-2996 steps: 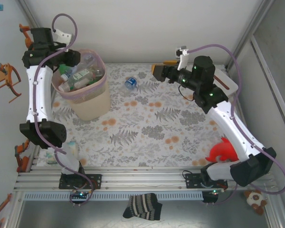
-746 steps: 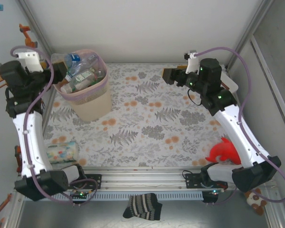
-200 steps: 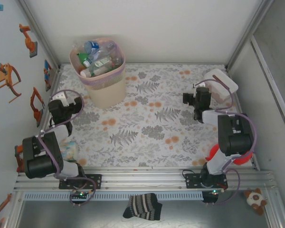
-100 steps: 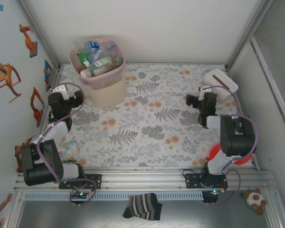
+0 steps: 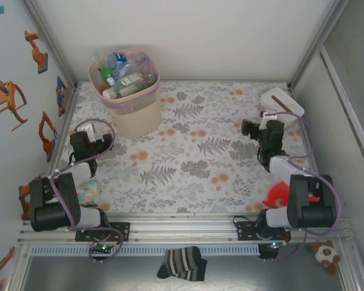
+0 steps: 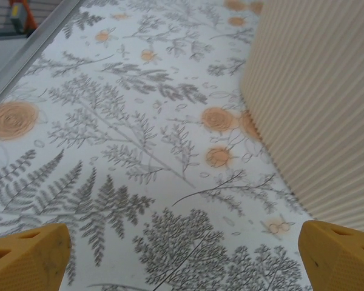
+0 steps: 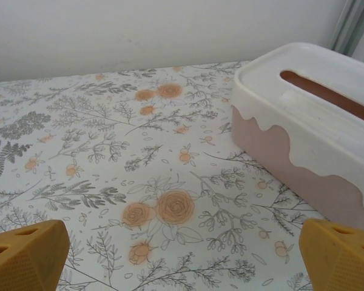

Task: Put the plastic bottles in the bin

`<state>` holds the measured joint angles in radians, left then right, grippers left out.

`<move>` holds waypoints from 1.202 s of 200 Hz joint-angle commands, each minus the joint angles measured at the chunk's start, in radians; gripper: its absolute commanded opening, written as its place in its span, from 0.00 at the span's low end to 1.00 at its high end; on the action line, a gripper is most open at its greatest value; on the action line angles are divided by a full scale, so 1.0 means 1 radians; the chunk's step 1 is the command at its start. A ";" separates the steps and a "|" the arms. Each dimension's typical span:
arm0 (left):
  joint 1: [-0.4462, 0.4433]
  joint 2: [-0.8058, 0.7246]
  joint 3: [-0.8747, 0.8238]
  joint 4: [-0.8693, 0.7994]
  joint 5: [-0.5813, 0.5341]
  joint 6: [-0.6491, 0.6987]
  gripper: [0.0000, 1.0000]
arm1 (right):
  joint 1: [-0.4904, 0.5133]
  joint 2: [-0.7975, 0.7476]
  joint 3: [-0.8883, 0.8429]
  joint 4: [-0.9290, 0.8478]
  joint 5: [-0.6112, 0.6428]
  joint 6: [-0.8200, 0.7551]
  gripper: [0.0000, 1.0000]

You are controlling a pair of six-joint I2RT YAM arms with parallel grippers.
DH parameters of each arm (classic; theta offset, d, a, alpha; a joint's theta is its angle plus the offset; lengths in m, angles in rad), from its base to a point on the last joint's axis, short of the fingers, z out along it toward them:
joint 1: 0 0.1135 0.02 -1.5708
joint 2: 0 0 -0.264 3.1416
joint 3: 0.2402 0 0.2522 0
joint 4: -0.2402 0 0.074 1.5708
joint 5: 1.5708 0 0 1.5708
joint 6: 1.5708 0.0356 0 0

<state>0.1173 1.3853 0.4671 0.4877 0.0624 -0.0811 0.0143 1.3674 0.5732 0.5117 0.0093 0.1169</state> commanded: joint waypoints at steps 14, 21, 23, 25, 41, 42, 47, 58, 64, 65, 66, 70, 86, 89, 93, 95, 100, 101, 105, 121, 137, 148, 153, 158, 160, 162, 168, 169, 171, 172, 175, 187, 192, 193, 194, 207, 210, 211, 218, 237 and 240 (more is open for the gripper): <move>-0.021 0.079 -0.040 0.255 0.144 -0.007 0.96 | -0.007 -0.024 0.000 -0.068 0.004 -0.059 0.96; -0.026 0.104 -0.026 0.264 0.133 -0.006 0.96 | -0.007 -0.031 -0.002 -0.080 0.005 -0.062 0.96; -0.029 0.106 -0.019 0.253 0.136 -0.004 0.96 | -0.006 -0.033 -0.003 -0.082 0.007 -0.063 0.96; -0.030 0.108 -0.014 0.234 0.138 0.000 0.96 | -0.006 -0.035 -0.004 -0.081 0.010 -0.066 0.97; -0.059 0.128 0.031 0.175 0.118 0.031 0.96 | -0.006 -0.031 -0.037 -0.055 0.061 -0.087 0.97; -0.061 0.129 0.033 0.176 0.117 0.032 0.96 | -0.006 -0.031 -0.039 -0.057 0.064 -0.086 0.97; -0.066 0.125 0.035 0.164 0.111 0.037 0.96 | -0.008 -0.028 -0.048 -0.058 0.080 -0.086 0.98; -0.068 0.119 0.019 0.183 0.116 0.043 0.96 | -0.012 -0.014 -0.092 0.006 0.089 -0.082 0.98; -0.069 0.120 -0.002 0.225 0.117 0.047 0.96 | -0.014 0.001 -0.126 0.082 0.090 -0.082 0.98; -0.070 0.120 -0.005 0.230 0.116 0.047 0.96 | -0.014 0.003 -0.131 0.096 0.090 -0.082 0.98; -0.072 0.119 -0.007 0.233 0.115 0.048 0.96 | -0.014 0.007 -0.136 0.110 0.090 -0.082 0.98; -0.075 0.117 -0.021 0.247 0.104 0.055 0.96 | -0.014 0.020 -0.151 0.155 0.093 -0.080 0.99; -0.094 0.169 -0.084 0.427 0.091 0.061 0.96 | -0.017 0.076 -0.142 0.195 0.101 -0.072 0.99; -0.093 0.177 -0.092 0.452 0.090 0.057 0.96 | -0.017 0.087 -0.142 0.202 0.099 -0.072 0.99; -0.093 0.168 -0.089 0.431 0.086 0.056 0.96 | -0.017 0.100 -0.145 0.217 0.094 -0.074 0.99; -0.093 0.159 -0.081 0.404 0.081 0.056 0.96 | -0.017 0.108 -0.148 0.228 0.090 -0.075 0.99; -0.094 0.144 -0.062 0.331 0.069 0.062 0.96 | -0.017 0.124 -0.158 0.259 0.083 -0.081 0.99; -0.095 0.143 -0.059 0.324 0.067 0.061 0.96 | -0.017 0.128 -0.160 0.266 0.080 -0.080 0.99; -0.097 0.149 -0.058 0.336 0.059 0.061 0.96 | -0.019 0.135 -0.170 0.291 0.070 -0.082 0.99; -0.102 0.158 -0.060 0.354 0.014 0.048 0.96 | -0.023 0.163 -0.199 0.359 0.048 -0.086 0.98; -0.117 0.165 -0.065 0.375 -0.015 0.056 0.96 | -0.029 0.173 -0.193 0.367 0.064 -0.070 0.98; -0.117 0.154 -0.059 0.344 -0.021 0.057 0.96 | -0.036 0.173 -0.190 0.358 0.054 -0.065 0.96; -0.119 0.153 -0.058 0.337 -0.022 0.057 0.96 | -0.037 0.173 -0.191 0.358 0.054 -0.065 0.99; -0.119 0.158 -0.060 0.354 -0.021 0.057 0.96 | -0.036 0.173 -0.191 0.358 0.060 -0.063 1.00; -0.119 0.159 -0.062 0.359 -0.020 0.057 0.96 | -0.036 0.173 -0.191 0.358 0.063 -0.063 1.00; -0.119 0.161 -0.063 0.364 -0.020 0.057 0.96 | -0.036 0.173 -0.191 0.358 0.064 -0.062 1.00; -0.119 0.159 -0.062 0.362 -0.021 0.057 0.96 | -0.036 0.173 -0.191 0.358 0.067 -0.062 1.00; -0.119 0.158 -0.061 0.359 -0.021 0.057 0.96 | -0.036 0.173 -0.191 0.358 0.067 -0.062 1.00; -0.119 0.157 -0.061 0.353 -0.021 0.057 0.96 | -0.036 0.172 -0.191 0.358 0.067 -0.061 1.00; -0.119 0.157 -0.061 0.351 -0.022 0.058 0.96 | -0.036 0.173 -0.191 0.358 0.067 -0.062 1.00; -0.119 0.155 -0.060 0.348 -0.022 0.057 0.96 | -0.036 0.173 -0.191 0.358 0.067 -0.061 1.00; -0.119 0.155 -0.064 0.361 -0.024 0.058 0.96 | -0.037 0.174 -0.185 0.355 0.065 -0.060 1.00; -0.119 0.157 -0.062 0.358 -0.021 0.055 0.96 | -0.038 0.174 -0.181 0.345 0.063 -0.057 1.00; -0.119 0.158 -0.061 0.358 -0.021 0.056 0.96 | -0.038 0.173 -0.182 0.344 0.063 -0.056 1.00; -0.119 0.158 -0.061 0.357 -0.022 0.055 0.96 | -0.039 0.173 -0.182 0.342 0.063 -0.056 1.00; -0.119 0.154 -0.059 0.347 -0.022 0.056 0.96 | -0.040 0.172 -0.180 0.340 0.060 -0.055 1.00; -0.119 0.155 -0.058 0.348 -0.022 0.056 0.96 | -0.040 0.172 -0.180 0.340 0.060 -0.056 1.00; -0.118 0.156 -0.058 0.348 -0.022 0.055 0.96 | -0.040 0.172 -0.180 0.340 0.060 -0.055 1.00; -0.117 0.156 -0.061 0.353 -0.022 0.054 0.96 | -0.040 0.173 -0.181 0.340 0.060 -0.055 1.00; -0.119 0.155 -0.060 0.351 -0.022 0.055 0.96 | -0.040 0.173 -0.180 0.339 0.060 -0.054 1.00; -0.119 0.155 -0.060 0.351 -0.022 0.056 0.96 | -0.040 0.172 -0.180 0.338 0.060 -0.055 1.00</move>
<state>0.0006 1.5444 0.4038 0.8158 0.0448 -0.0399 -0.0174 1.5391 0.3805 0.8204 0.0643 0.0551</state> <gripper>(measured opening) 0.960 0.995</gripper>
